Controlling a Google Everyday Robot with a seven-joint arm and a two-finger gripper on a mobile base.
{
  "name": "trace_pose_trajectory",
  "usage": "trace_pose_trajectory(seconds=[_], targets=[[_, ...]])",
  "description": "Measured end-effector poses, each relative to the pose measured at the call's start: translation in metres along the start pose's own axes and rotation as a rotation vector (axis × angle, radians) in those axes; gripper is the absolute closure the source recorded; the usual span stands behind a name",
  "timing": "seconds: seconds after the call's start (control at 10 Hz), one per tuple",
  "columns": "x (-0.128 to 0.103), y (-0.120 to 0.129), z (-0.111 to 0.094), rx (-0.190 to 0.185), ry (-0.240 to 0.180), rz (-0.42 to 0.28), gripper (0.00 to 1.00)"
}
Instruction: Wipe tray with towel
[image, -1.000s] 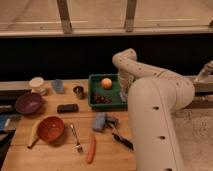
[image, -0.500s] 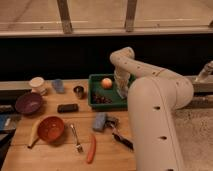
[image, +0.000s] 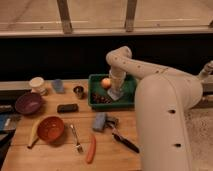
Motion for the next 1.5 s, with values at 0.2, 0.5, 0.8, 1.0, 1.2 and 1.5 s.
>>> trace_pose_trajectory(seconds=[0.2,0.5,0.8,1.0,1.2,1.5], targets=[[0.021,0.004,-0.005,0.005,0.008,0.016,0.98],[0.057,-0.024,-0.005,0.018,0.043,0.091,0.98],[0.053,-0.057,0.010,0.018,0.071,0.157,0.98],[0.034,-0.078,0.018,0.018,0.080,0.163,0.98],[0.011,-0.074,0.021,0.023,0.077,0.135,0.98],[-0.010,-0.047,0.021,-0.023,0.053,0.065,0.98]])
